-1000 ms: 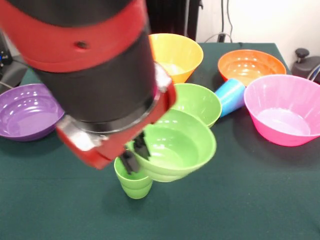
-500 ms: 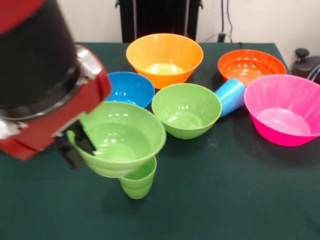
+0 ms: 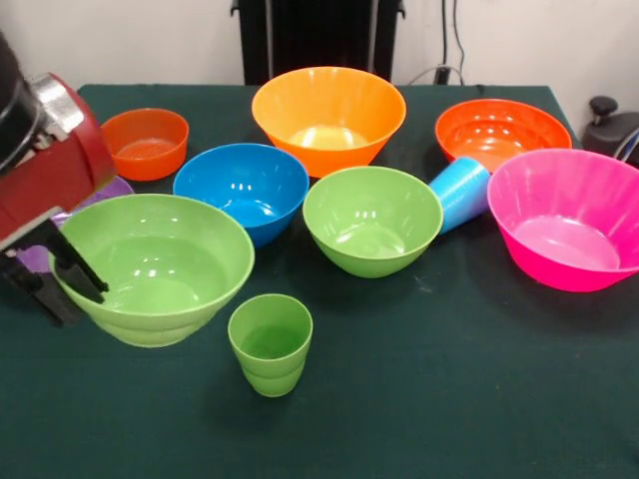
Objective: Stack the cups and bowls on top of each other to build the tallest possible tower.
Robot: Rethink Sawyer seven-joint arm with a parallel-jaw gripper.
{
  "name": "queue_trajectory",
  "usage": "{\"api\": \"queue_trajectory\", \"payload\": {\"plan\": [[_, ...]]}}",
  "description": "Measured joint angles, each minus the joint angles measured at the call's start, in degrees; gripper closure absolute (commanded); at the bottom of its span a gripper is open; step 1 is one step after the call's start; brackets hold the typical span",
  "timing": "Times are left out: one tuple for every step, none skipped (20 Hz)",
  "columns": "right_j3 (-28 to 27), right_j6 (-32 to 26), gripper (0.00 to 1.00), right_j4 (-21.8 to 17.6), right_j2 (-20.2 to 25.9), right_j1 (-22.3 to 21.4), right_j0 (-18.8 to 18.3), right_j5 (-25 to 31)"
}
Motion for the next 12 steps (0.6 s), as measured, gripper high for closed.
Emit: {"api": "queue_trajectory", "payload": {"plan": [[0.01,0.0,1.0,0.01,0.01,0.16,-0.31,0.0],[0.0,0.0,1.0,0.01,0.01,0.26,-0.42,0.0],[0.0,0.0,1.0,0.02,0.01,0.33,-0.47,0.0],[0.0,0.0,1.0,0.02,0.04,0.61,-0.64,0.0],[0.0,0.0,1.0,0.02,0.07,0.79,-0.71,0.0],[0.0,0.0,1.0,0.04,0.1,1.02,-0.77,0.0],[0.0,0.0,1.0,0.02,0.1,1.31,-0.81,0.0],[0.0,0.0,1.0,0.04,0.1,1.58,-0.81,0.0],[-0.01,0.0,1.0,0.02,0.17,1.81,-0.8,0.0],[0.0,0.0,1.0,0.02,0.23,2.03,-0.8,0.0],[0.0,0.0,1.0,0.04,0.36,2.37,-0.8,0.0],[-0.01,0.0,1.0,0.02,0.61,2.91,-0.79,0.0]]}}
